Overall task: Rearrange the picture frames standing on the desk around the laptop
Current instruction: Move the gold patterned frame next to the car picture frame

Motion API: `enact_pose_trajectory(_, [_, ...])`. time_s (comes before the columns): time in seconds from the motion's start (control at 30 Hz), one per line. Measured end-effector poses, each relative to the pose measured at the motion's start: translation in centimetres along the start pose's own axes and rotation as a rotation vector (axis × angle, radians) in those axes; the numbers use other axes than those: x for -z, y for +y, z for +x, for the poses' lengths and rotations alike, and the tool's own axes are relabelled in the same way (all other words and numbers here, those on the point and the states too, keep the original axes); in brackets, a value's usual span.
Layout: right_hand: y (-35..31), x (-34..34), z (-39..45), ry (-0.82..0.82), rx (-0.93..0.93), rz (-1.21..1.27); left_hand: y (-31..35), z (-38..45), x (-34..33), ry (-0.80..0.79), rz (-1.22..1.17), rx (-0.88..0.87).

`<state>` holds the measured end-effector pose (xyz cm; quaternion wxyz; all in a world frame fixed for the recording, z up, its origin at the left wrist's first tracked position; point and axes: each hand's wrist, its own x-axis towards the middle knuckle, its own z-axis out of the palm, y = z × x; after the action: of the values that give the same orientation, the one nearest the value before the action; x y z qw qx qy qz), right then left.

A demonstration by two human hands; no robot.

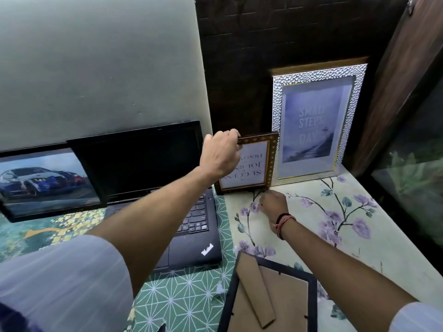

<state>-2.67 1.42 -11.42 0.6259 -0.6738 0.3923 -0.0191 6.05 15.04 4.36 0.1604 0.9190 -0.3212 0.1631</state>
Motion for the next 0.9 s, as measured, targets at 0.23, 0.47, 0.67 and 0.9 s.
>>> enact_pose_trajectory(0.23, [-2.1, -1.2, -5.2, -0.069, 0.203, 0.491, -3.1, -3.6, 2.6, 0.107, -0.719, 0.461])
enact_pose_trajectory(0.47, [-9.3, -5.8, -8.4, -0.018, 0.596, 0.149, -13.7, -12.3, 7.3, 0.249, -1.282, 0.806])
enact_pose_trajectory(0.67, [-14.5, -16.8, -13.7, -0.169, 0.828, -0.286, -24.7, -18.5, 15.2, 0.186, -1.110, 0.676])
enact_pose_trajectory(0.9, [-16.2, -34.1, -22.4, -0.164, 0.815, -0.301, -38.9, -28.7, 18.1, 0.123, -1.079, 0.668])
